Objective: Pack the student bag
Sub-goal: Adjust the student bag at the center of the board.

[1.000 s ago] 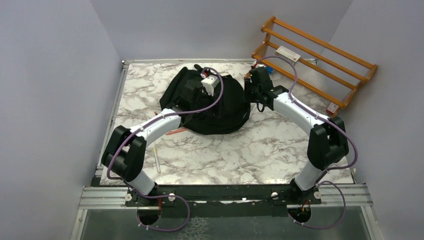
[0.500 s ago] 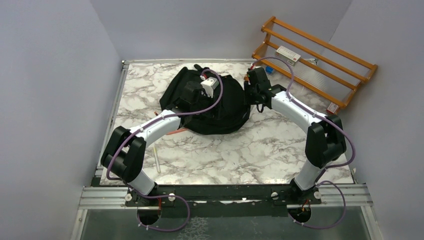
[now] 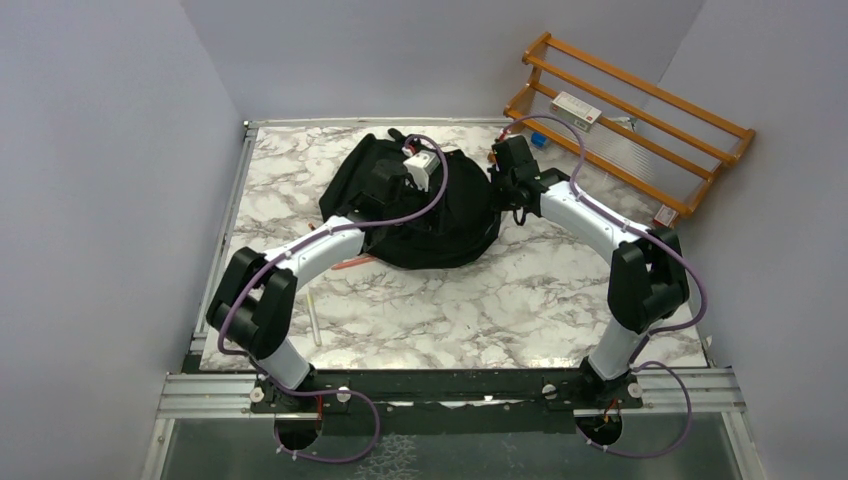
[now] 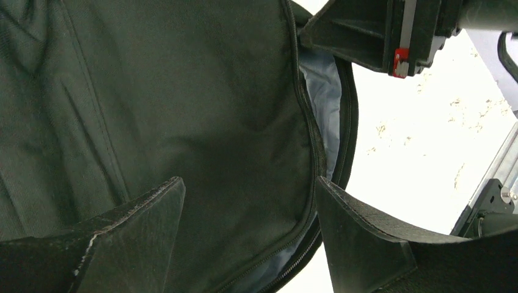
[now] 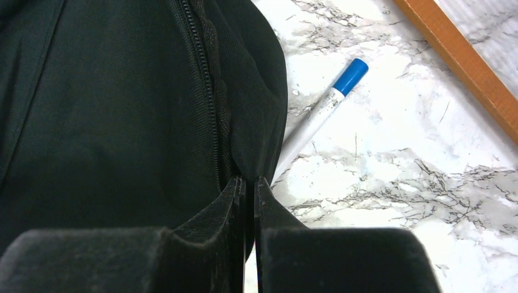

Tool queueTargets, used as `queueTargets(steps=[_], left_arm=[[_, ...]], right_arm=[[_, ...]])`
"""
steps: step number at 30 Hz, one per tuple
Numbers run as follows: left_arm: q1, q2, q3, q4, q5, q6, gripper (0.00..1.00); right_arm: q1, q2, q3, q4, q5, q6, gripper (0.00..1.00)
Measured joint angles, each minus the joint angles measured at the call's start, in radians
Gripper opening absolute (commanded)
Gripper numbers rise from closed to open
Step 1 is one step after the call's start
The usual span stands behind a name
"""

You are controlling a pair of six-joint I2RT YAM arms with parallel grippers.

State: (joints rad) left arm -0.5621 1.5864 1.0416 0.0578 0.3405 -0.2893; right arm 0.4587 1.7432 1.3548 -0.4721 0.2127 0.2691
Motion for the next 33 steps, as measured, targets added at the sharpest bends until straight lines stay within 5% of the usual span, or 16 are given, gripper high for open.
queueTargets(steps=[4,19,33], left_arm=[[0.000,0.063,0.069,0.013,0.002,-0.002,0.78],[-0.022,0.436,0.372,0.122,0.037,-0.033,0.72],[-0.042,0.517,0.367,0.097,0.006,0.002,0.72]], right_arm=[[0.000,0.000,0.000,0.011,0.011,0.005,0.01],[-0.055,-0.004,0.000,0.070,-0.046,0.049,0.01],[-0.068,-0.047,-0.045,0.120,-0.093,0.080,0.01]])
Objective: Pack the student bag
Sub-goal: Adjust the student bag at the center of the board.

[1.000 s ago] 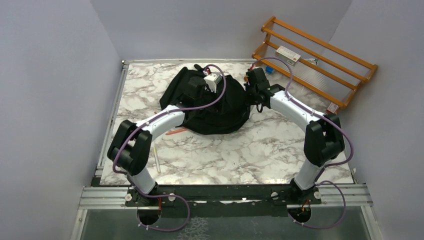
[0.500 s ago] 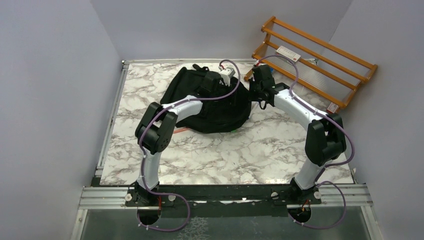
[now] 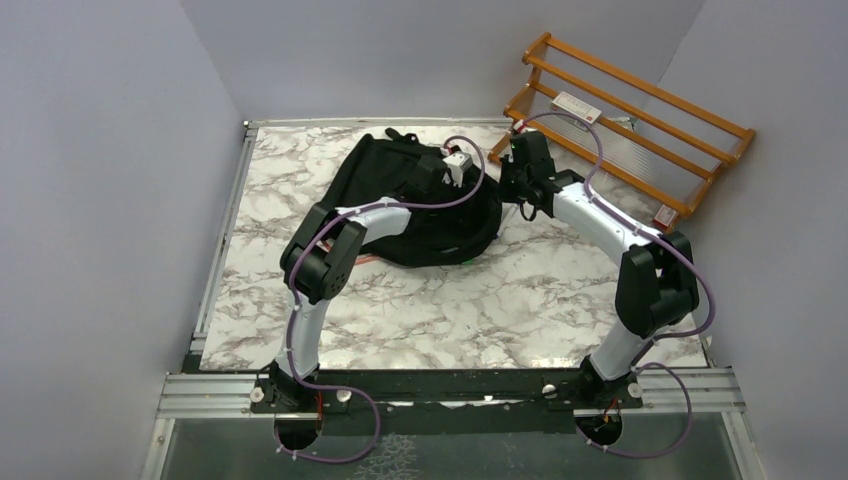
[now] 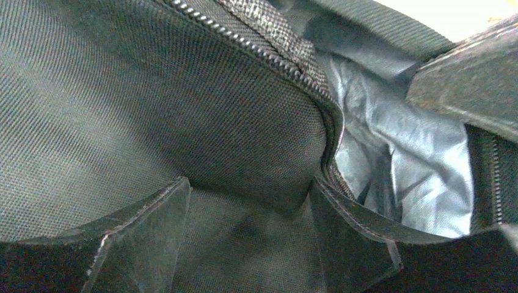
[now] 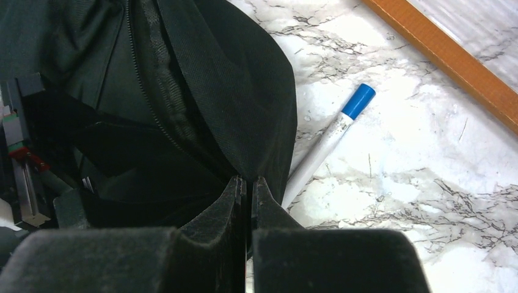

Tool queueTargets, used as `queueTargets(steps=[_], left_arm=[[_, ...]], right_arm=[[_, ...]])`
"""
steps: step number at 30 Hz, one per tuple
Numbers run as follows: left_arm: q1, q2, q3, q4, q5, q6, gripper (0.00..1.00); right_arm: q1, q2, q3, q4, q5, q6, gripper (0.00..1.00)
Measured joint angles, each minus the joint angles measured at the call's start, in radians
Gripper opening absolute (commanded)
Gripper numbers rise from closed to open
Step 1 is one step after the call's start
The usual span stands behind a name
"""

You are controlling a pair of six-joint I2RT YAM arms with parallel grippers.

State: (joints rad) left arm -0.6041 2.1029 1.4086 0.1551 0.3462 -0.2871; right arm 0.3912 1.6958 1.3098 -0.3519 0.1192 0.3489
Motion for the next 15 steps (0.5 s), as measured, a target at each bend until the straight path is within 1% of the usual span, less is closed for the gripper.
queueTargets(steps=[6,7,9,11,13,15], left_arm=[[0.002,-0.024,-0.026,-0.024,-0.006,0.012,0.73],[0.019,-0.100,-0.031,-0.052,-0.004,0.015,0.75],[0.025,-0.122,-0.031,-0.052,-0.004,0.015,0.76],[0.058,-0.195,-0.050,-0.065,0.004,0.014,0.76],[0.101,-0.264,-0.070,-0.066,0.004,0.014,0.76],[0.164,-0.341,-0.097,-0.062,0.001,0.010,0.76]], right_arm=[[-0.001,-0.002,-0.013,0.015,-0.006,0.005,0.01],[-0.001,-0.011,-0.034,0.029,-0.006,0.006,0.01],[-0.001,-0.015,-0.038,0.033,-0.007,0.005,0.04],[-0.001,-0.025,-0.045,0.038,-0.009,0.002,0.07],[-0.001,-0.038,-0.047,0.039,-0.011,-0.002,0.09],[-0.001,-0.051,-0.047,0.040,-0.013,-0.006,0.14]])
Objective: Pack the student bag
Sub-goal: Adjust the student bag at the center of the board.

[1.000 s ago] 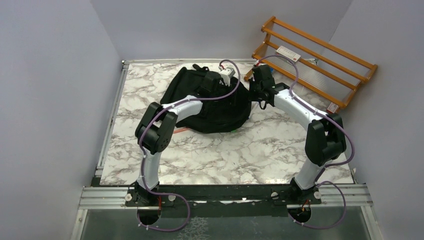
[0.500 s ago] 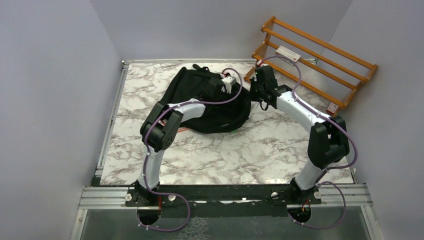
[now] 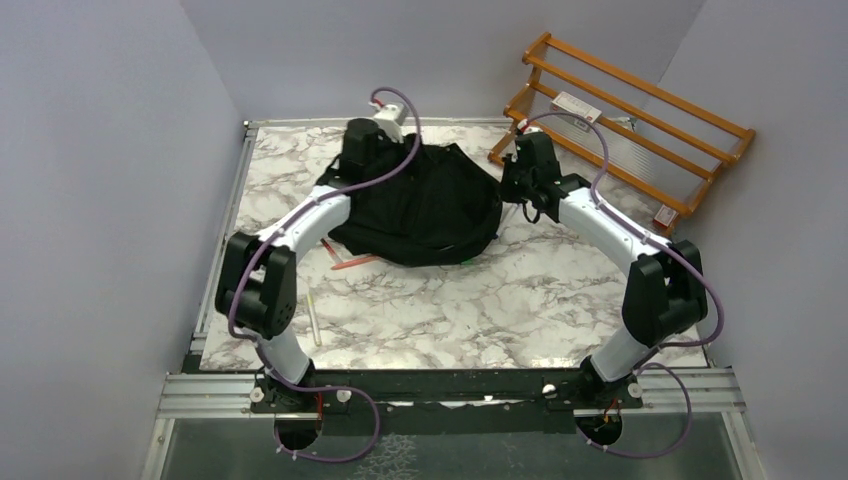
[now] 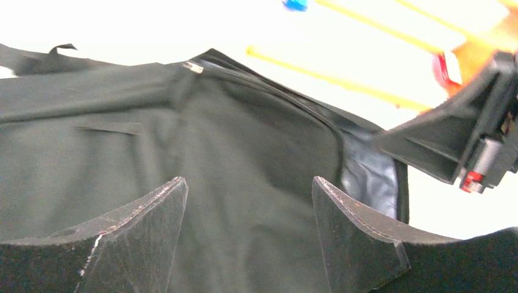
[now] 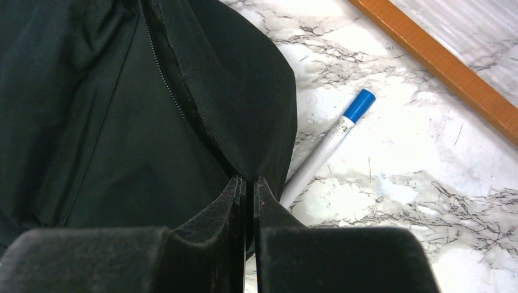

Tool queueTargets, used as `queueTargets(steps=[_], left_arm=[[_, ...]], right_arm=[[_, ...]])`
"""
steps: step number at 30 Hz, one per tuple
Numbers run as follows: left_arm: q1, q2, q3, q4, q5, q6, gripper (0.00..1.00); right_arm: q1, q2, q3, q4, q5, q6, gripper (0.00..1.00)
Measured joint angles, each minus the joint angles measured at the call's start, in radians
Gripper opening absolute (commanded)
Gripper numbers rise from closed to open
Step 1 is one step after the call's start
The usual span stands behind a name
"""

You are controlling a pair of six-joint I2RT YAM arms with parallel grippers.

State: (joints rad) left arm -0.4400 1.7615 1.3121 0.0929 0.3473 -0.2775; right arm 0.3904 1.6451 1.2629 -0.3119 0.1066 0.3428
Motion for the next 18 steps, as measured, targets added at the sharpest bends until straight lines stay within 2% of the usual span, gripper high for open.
queueTargets(steps=[3,7,18], left_arm=[[0.090,-0.067,-0.037,0.018,-0.008,-0.007,0.76],[0.170,-0.082,-0.079,0.016,-0.019,-0.013,0.77],[0.183,-0.052,-0.096,0.003,0.013,-0.010,0.76]], right_arm=[[0.000,-0.018,0.000,0.000,-0.005,-0.008,0.20],[0.000,-0.047,0.009,0.001,-0.022,-0.027,0.23],[0.000,-0.023,0.144,-0.004,-0.161,-0.066,0.25]])
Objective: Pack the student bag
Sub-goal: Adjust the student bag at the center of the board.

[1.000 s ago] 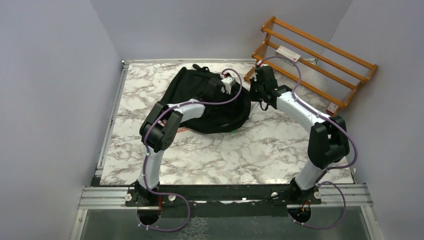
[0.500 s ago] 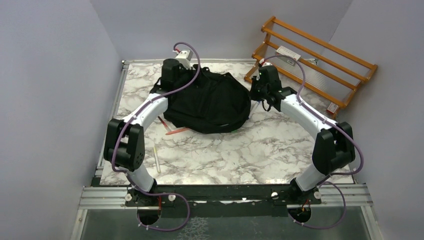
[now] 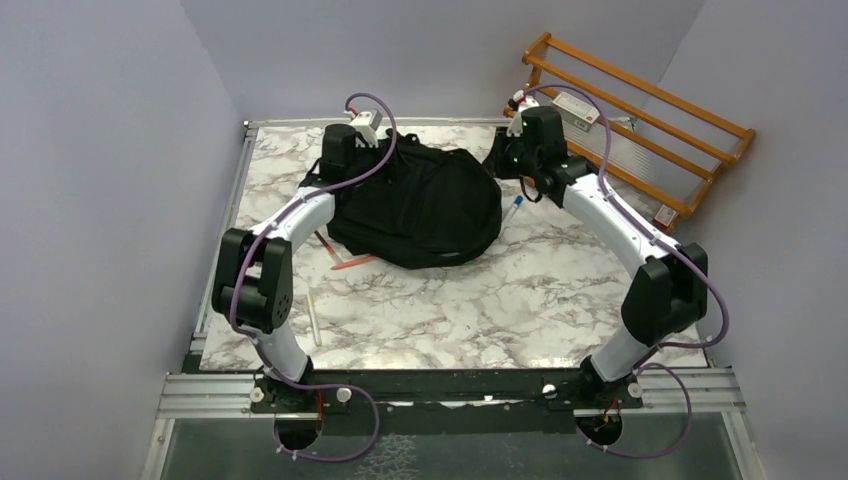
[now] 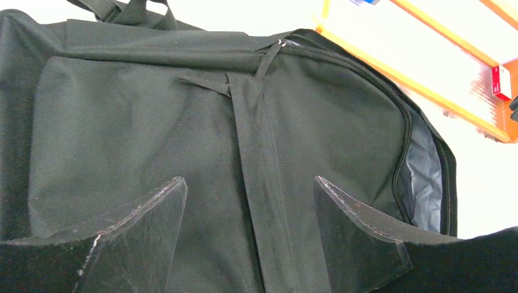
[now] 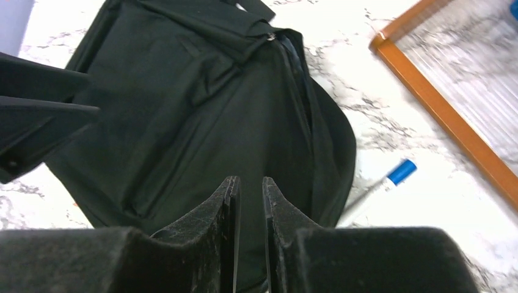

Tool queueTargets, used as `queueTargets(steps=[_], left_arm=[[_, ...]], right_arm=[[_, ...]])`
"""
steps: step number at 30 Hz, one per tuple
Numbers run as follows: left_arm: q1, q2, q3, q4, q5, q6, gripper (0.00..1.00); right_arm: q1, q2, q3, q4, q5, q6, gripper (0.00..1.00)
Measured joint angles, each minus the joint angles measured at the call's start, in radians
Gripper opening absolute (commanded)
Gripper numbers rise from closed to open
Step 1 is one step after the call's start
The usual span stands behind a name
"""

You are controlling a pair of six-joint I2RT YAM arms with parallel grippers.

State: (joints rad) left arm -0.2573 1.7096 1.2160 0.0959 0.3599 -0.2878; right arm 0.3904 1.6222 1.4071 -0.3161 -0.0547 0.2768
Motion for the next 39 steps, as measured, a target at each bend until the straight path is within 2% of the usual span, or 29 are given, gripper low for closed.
queueTargets(steps=[11,16,25,28,31,33,39], left_arm=[[0.000,0.051,0.026,0.001,0.036,0.000,0.76],[0.000,0.059,0.026,0.008,0.038,0.005,0.75],[0.000,0.098,0.012,0.009,0.043,0.016,0.75],[0.000,0.099,0.012,-0.006,0.033,0.027,0.78],[0.000,0.097,0.012,-0.042,-0.016,0.024,0.79],[0.000,0.082,0.008,-0.077,-0.063,0.012,0.80],[0.000,-0.097,-0.034,-0.252,-0.290,-0.077,0.82]], right_arm=[[0.000,0.152,0.147,-0.019,-0.131,0.015,0.27],[0.000,0.313,0.333,-0.039,-0.166,-0.018,0.29],[0.000,0.636,0.673,-0.107,-0.176,-0.205,0.35],[0.000,0.722,0.801,-0.147,-0.158,-0.259,0.41],[0.000,0.744,0.835,-0.165,-0.116,-0.301,0.57],[0.000,0.743,0.833,-0.171,-0.085,-0.324,0.64],[-0.005,0.742,0.814,-0.200,-0.034,-0.374,0.69]])
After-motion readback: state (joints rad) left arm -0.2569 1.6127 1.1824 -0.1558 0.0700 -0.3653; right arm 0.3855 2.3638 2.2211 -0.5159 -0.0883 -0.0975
